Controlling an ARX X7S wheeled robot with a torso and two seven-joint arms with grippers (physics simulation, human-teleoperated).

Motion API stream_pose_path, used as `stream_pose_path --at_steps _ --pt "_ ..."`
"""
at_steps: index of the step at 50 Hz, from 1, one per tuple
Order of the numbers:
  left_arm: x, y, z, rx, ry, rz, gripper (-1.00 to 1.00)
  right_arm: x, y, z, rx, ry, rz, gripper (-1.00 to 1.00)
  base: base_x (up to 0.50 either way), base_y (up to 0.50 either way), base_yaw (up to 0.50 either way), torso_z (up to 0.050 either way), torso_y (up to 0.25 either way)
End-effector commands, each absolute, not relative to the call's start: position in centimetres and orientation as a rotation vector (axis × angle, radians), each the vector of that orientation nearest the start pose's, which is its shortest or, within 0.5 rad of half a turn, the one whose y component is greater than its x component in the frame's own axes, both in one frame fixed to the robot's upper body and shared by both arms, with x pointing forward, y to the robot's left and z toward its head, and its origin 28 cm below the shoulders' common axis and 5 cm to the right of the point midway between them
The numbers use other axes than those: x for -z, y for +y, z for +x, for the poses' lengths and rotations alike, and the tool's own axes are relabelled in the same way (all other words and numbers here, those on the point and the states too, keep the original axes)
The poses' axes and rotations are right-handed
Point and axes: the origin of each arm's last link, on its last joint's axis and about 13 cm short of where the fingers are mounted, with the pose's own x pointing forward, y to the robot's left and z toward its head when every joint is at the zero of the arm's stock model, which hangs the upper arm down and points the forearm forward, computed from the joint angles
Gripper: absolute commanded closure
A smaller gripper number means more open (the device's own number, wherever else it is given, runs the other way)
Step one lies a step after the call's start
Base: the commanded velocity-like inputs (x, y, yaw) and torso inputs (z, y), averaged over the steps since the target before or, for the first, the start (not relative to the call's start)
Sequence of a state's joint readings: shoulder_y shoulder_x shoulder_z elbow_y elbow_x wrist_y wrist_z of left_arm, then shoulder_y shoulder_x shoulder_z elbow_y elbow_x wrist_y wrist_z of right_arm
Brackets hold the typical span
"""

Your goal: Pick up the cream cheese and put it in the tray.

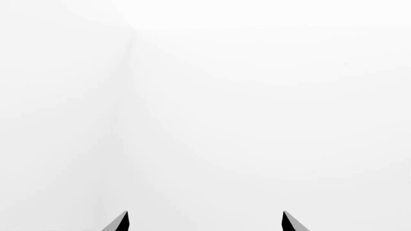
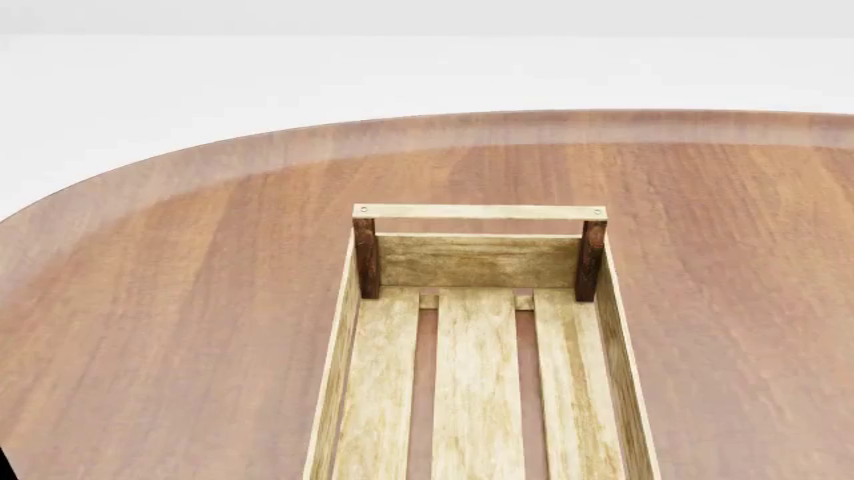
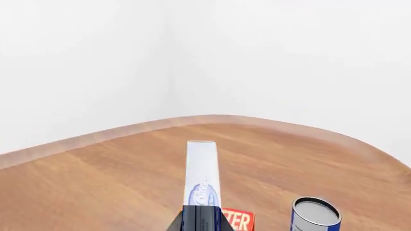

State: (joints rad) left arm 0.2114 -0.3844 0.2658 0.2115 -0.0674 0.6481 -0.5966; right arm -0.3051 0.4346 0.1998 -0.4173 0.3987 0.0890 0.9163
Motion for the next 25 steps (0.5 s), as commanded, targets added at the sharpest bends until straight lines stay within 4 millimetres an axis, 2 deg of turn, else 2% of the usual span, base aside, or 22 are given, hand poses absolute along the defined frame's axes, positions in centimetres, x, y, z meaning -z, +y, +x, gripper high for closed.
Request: stream_pose_path --at_steps 1,11,25 --pt "-5.8 22.4 15.5 -0.177 -0.584 -0.043 -1.00 -9.4 -19.9 15.7 0.895 -0.146 -0.099 1.00 0.00 0.00 0.00 0.000 0.000" --pt "-5.7 22.4 15.5 -0.175 -0.579 -0.045 -1.00 -10.7 -19.5 16.5 0.836 -0.160 -0.113 1.00 0.00 0.00 0.00 0.000 0.000" --pt "-5.8 22.5 15.5 -0.178 -0.580 -0.047 -1.00 -12.7 -19.6 18.8 0.787 -0.137 -0.167 1.00 0.00 0.00 0.00 0.000 0.001"
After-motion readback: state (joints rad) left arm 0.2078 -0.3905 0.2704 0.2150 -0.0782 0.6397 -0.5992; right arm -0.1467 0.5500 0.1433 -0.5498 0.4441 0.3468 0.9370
